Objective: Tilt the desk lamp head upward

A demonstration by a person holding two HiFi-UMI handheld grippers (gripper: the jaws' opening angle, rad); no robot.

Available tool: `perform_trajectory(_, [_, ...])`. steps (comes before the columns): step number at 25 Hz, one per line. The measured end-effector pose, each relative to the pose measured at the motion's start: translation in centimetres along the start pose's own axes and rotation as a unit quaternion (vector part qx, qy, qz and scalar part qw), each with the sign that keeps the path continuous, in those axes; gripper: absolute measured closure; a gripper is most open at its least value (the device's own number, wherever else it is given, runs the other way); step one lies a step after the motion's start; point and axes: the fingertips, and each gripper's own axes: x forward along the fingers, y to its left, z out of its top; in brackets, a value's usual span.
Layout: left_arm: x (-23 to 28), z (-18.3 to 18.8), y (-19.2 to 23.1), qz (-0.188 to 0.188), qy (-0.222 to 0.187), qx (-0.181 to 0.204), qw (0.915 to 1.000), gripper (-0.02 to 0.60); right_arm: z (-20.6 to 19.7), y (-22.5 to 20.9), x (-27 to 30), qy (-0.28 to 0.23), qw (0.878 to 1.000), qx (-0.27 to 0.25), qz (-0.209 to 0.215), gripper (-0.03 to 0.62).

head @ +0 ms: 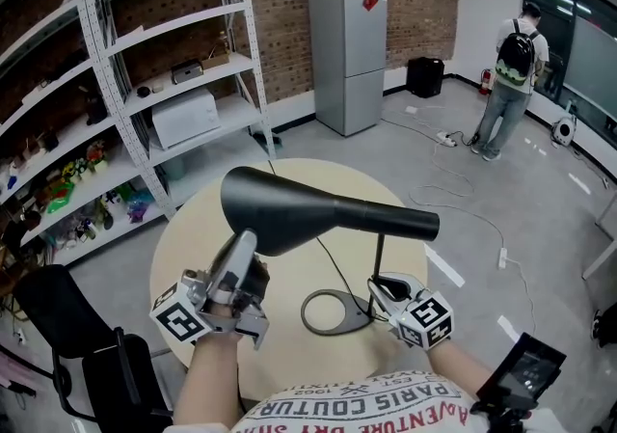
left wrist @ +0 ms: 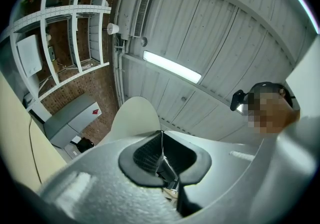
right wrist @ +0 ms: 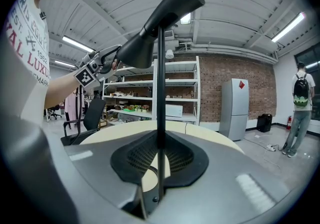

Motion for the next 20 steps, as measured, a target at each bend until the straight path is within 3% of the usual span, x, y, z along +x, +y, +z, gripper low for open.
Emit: perform_trajectory(20, [3.5, 2.2, -2.5, -0.024, 0.017, 0.065, 0.9975, 0.577, -0.1, 0.0, 0.1, 0.005, 1.000, -0.002, 0.006, 0.556])
